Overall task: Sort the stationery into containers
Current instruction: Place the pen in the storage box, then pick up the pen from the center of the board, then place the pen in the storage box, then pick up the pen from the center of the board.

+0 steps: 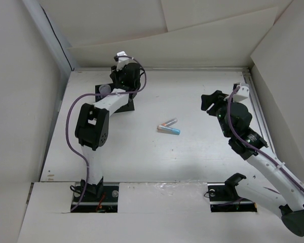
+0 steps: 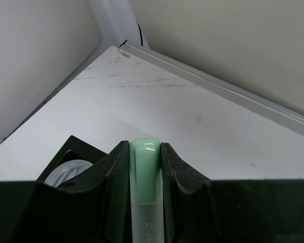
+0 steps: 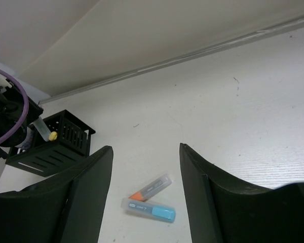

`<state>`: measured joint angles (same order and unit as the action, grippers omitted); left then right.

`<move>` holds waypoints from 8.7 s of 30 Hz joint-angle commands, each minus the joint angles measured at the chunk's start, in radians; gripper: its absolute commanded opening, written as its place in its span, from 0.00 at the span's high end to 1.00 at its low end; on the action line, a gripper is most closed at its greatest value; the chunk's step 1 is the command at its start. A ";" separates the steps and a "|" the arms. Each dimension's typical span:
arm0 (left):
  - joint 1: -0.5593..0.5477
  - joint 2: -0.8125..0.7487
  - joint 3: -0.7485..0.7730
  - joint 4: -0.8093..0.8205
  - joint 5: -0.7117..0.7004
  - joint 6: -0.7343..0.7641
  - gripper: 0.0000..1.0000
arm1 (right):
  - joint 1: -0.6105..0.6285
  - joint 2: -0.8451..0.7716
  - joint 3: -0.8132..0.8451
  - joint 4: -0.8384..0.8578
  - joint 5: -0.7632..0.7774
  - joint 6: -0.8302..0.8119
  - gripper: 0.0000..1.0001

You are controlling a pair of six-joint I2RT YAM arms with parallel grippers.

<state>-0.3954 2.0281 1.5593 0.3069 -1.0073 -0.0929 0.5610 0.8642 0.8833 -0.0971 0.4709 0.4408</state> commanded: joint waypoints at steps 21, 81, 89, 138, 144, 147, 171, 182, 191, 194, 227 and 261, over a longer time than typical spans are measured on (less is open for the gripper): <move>-0.080 -0.187 -0.110 0.011 -0.047 -0.053 0.61 | -0.007 -0.004 0.011 0.042 -0.028 -0.010 0.39; -0.497 0.125 -0.041 -0.308 0.677 0.047 0.62 | -0.016 -0.013 0.020 0.014 0.015 -0.001 0.46; -0.497 0.158 0.005 -0.330 0.650 0.065 0.59 | -0.016 -0.013 0.020 0.014 0.006 -0.001 0.46; -0.178 -0.195 -0.117 -0.224 0.605 -0.189 0.92 | -0.026 -0.004 0.020 0.014 -0.003 0.009 0.45; -0.109 -0.310 -0.099 -0.201 0.579 -0.244 0.90 | -0.026 -0.013 0.020 0.014 -0.003 0.009 0.45; -0.068 -0.345 -0.090 -0.192 0.556 -0.254 0.89 | -0.026 -0.013 0.020 0.023 -0.003 0.009 0.45; 0.073 -0.177 0.014 -0.072 0.240 -0.134 0.85 | -0.026 0.015 0.020 0.023 -0.012 0.009 0.45; 0.073 -0.144 -0.071 0.029 0.220 -0.153 0.85 | -0.026 0.015 0.020 0.033 -0.021 0.009 0.45; 0.041 -0.154 -0.127 0.090 0.190 -0.137 0.85 | -0.026 0.015 0.020 0.033 -0.021 0.009 0.45; 0.023 -0.154 -0.127 0.090 0.190 -0.137 0.85 | -0.026 0.015 0.020 0.033 -0.021 0.009 0.45; -0.402 -0.369 -0.383 0.002 0.943 -0.029 0.71 | -0.026 0.006 0.020 0.033 -0.020 0.009 0.82; -0.536 -0.046 -0.283 -0.256 1.069 0.167 0.49 | -0.035 -0.004 0.011 0.033 -0.011 0.009 0.42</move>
<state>-0.9298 1.9675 1.2354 0.0750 0.0498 0.0563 0.5308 0.8768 0.8833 -0.1009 0.4480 0.4488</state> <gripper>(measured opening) 0.529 0.574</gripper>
